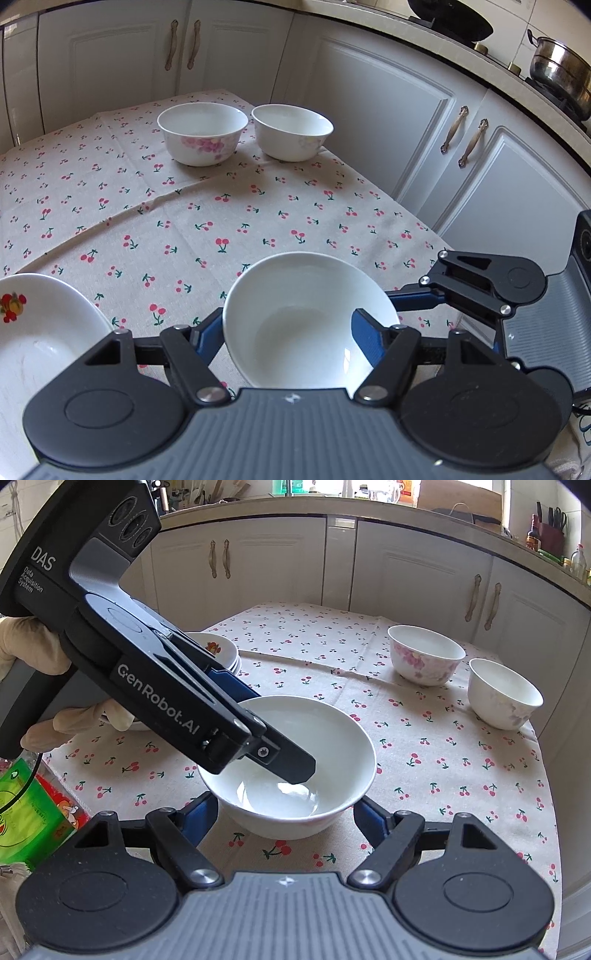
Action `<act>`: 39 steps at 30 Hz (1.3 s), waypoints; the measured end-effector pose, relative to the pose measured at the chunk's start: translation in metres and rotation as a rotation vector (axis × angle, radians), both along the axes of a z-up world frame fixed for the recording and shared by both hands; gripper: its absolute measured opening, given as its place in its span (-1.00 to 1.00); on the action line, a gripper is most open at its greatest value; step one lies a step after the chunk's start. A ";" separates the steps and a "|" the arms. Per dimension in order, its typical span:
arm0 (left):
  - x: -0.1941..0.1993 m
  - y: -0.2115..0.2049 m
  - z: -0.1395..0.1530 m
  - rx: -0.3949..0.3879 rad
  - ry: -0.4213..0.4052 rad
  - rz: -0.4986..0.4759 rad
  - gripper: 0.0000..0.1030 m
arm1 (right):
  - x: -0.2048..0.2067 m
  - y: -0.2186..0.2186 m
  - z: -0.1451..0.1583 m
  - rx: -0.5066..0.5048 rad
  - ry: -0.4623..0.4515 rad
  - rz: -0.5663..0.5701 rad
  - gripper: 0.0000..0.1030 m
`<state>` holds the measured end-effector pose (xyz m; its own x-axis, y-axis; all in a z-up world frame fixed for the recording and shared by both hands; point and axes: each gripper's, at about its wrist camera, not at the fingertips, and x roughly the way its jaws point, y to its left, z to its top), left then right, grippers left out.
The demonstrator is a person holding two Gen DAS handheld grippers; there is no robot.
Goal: Organize plates and bowls
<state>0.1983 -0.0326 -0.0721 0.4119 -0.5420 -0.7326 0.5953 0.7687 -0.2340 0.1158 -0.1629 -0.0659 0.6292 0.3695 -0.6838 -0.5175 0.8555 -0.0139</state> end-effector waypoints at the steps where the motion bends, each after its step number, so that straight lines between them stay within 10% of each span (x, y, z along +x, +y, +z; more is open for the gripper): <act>1: 0.000 0.000 0.000 0.002 -0.001 -0.001 0.39 | 0.000 0.000 0.000 0.000 0.000 0.001 0.64; 21: 0.008 -0.008 0.046 0.005 -0.095 -0.052 0.66 | -0.006 -0.053 0.042 0.142 -0.129 -0.072 0.96; 39: 0.137 -0.086 0.061 0.060 -0.055 -0.104 0.65 | 0.109 -0.086 0.019 -0.033 -0.238 -0.400 0.95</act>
<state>0.3348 -0.1185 -0.0111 0.3962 -0.5399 -0.7427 0.6830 0.7139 -0.1546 0.2249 -0.2485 -0.0466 0.8585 0.0465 -0.5107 -0.1263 0.9844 -0.1228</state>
